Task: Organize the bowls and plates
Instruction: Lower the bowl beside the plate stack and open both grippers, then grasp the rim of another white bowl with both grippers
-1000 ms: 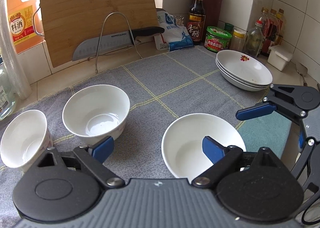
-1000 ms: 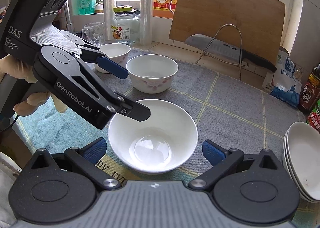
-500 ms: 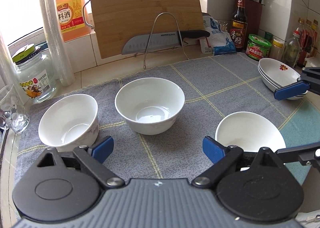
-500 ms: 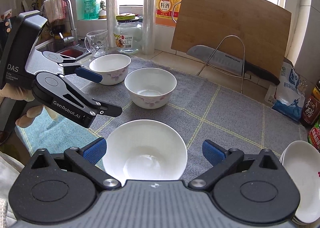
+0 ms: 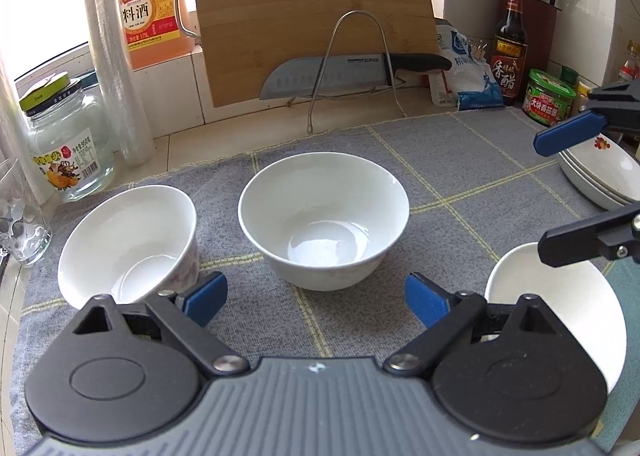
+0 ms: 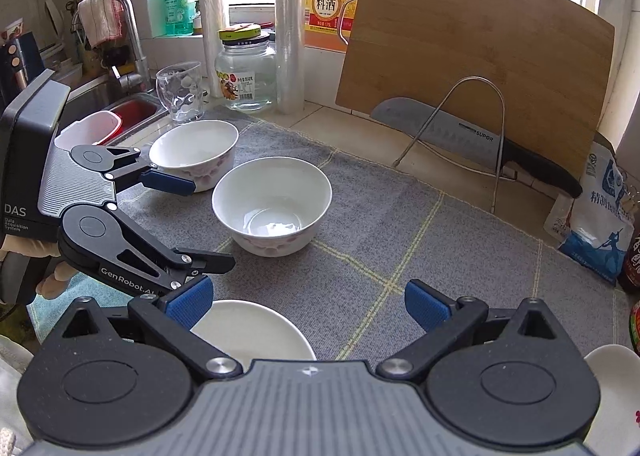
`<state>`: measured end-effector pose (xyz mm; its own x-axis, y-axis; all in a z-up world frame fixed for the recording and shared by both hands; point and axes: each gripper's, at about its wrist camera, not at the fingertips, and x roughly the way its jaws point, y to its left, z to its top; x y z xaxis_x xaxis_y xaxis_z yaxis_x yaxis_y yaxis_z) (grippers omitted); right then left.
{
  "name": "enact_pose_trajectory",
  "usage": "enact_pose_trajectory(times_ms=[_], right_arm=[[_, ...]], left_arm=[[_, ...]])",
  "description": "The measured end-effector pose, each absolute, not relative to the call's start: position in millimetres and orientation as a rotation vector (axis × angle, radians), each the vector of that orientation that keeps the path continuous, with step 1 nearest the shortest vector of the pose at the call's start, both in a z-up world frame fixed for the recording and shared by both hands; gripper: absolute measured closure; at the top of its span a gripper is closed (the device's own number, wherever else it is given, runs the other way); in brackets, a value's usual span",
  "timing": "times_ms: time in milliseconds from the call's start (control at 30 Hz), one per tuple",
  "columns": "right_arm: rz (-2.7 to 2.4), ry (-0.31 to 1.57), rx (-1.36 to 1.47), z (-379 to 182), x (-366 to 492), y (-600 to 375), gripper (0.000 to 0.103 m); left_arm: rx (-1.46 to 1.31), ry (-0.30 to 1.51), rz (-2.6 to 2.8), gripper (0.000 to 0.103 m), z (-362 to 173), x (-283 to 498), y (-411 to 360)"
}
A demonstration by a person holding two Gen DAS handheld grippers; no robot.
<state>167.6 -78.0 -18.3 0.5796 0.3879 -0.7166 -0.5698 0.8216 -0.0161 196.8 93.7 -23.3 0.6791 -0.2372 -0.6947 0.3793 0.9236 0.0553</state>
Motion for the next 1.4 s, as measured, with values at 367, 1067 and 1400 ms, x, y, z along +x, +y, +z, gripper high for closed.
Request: enact_pose_trajectory(times_ms=[367, 1067, 1400], right_arm=[[0.663, 0.818, -0.296, -28.6, 231.7, -52.4, 0.000], [0.804, 0.899, -0.338, -53.0, 291.1, -6.1, 0.016], [0.819, 0.916, -0.310, -55.1, 294.7, -4.6, 0.026]], left_arm=[[0.203, 0.731, -0.351, 0.008, -29.9, 210.1, 85.6], [0.229, 0.685, -0.361, 0.011, -32.0, 214.2, 77.9], [0.226, 0.682, -0.379, 0.013, -32.6, 214.3, 78.5]])
